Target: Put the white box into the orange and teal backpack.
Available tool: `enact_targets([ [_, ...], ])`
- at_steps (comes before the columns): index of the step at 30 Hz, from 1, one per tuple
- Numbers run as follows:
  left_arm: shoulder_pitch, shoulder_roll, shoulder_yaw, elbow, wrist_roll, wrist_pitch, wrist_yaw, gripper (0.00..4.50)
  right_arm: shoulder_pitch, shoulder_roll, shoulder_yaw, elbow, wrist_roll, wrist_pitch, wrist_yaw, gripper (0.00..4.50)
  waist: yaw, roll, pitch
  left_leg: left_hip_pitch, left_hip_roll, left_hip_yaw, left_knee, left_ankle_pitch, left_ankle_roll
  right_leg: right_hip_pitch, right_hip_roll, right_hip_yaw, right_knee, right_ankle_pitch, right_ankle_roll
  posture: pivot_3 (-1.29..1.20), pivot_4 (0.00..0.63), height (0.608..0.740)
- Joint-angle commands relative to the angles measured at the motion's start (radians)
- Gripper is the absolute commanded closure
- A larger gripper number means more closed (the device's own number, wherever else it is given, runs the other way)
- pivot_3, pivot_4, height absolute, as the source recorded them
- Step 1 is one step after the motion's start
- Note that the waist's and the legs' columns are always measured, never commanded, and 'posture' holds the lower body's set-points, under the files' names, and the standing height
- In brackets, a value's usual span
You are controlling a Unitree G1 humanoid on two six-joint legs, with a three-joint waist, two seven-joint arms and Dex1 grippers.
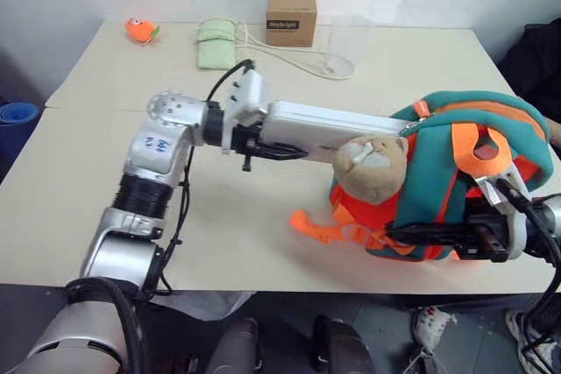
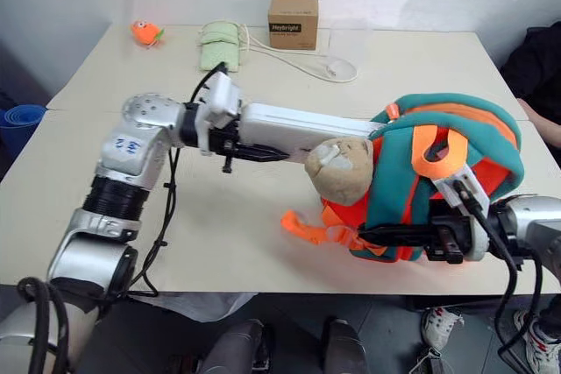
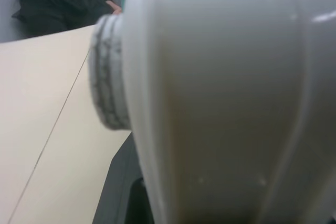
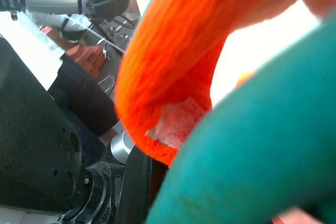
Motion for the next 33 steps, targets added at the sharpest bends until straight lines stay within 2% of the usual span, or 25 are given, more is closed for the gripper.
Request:
enact_targets([
  [1,0.028,0.057,0.025,-0.104,-0.065,0.068,-0.067,3.15,0.024,-0.019,-0.045,-0.030,0.013,-0.004,0.004,4.49,-0.006,0.000,0.000,0.000,0.000,0.000,0.000,0.000,0.000,0.000,0.000,0.000,0.000,0.000,0.000,0.00,0.150,0.740],
  [5,0.020,0.089,-0.036,-0.124,-0.020,0.006,-0.138,3.15,0.016,-0.011,-0.026,-0.028,0.002,-0.013,-0.002,4.49,-0.010,0.000,0.000,0.000,0.000,0.000,0.000,0.000,0.000,0.000,0.000,0.000,-0.001,0.000,0.000,0.00,0.150,0.740],
  [9,-0.048,0.014,-0.040,-0.075,-0.019,-0.016,-0.107,3.15,0.001,-0.005,0.003,-0.024,-0.020,-0.028,-0.002,4.49,0.000,0.000,0.000,0.000,0.000,-0.001,0.000,0.000,0.000,0.000,0.000,-0.001,-0.001,0.000,0.000,0.00,0.150,0.740],
  [13,-0.134,-0.052,0.018,-0.029,-0.094,0.085,-0.083,3.15,-0.005,-0.006,0.020,-0.018,-0.044,-0.042,0.008,4.49,-0.001,0.000,0.000,-0.001,-0.001,-0.001,0.000,0.000,0.000,0.000,0.001,-0.001,-0.001,0.000,0.000,0.00,0.150,0.740],
  [16,-0.163,-0.101,0.035,-0.007,-0.098,0.117,-0.028,3.15,-0.011,-0.004,0.023,-0.015,-0.048,-0.049,0.009,4.49,-0.005,0.000,0.000,-0.001,-0.001,-0.001,0.000,0.000,0.001,0.000,0.002,-0.001,-0.001,0.000,0.000,0.00,0.150,0.740],
  [21,-0.081,-0.188,-0.105,-0.078,0.040,0.064,0.077,3.15,-0.045,0.031,0.021,-0.023,-0.021,-0.044,-0.037,4.49,-0.009,0.000,0.000,-0.001,-0.001,0.000,0.000,0.000,0.001,0.000,0.002,-0.001,0.001,0.000,0.000,0.00,0.150,0.740],
  [25,-0.044,-0.298,-0.231,-0.038,0.186,-0.004,0.211,3.15,-0.082,0.071,0.039,-0.028,-0.021,-0.042,-0.090,4.49,-0.004,0.000,0.000,-0.001,-0.002,0.000,0.000,0.001,0.002,0.000,0.002,-0.001,0.001,0.000,0.000,0.00,0.150,0.740],
  [29,-0.051,-0.382,-0.230,0.030,0.214,-0.039,0.283,1.95,-0.085,0.102,0.053,-0.026,-0.038,-0.048,-0.130,4.50,0.009,0.000,0.000,-0.001,-0.003,0.000,0.000,0.001,0.002,0.000,0.001,0.000,0.000,0.000,0.000,0.00,0.150,0.740],
  [31,-0.051,-0.358,-0.168,-0.003,0.204,-0.028,0.325,1.33,-0.071,0.117,0.048,-0.032,-0.039,-0.048,-0.154,4.50,0.010,0.000,0.000,-0.001,-0.003,0.000,0.000,0.001,0.002,0.000,0.000,0.000,-0.001,0.000,0.000,0.00,0.150,0.740],
  [33,-0.024,-0.284,-0.089,-0.073,0.134,0.020,0.284,0.76,-0.051,0.127,0.033,-0.044,-0.027,-0.045,-0.170,4.50,0.003,0.000,0.000,0.000,-0.001,0.000,0.000,0.001,0.001,0.000,0.000,0.001,0.000,0.000,0.000,0.00,0.150,0.740],
])
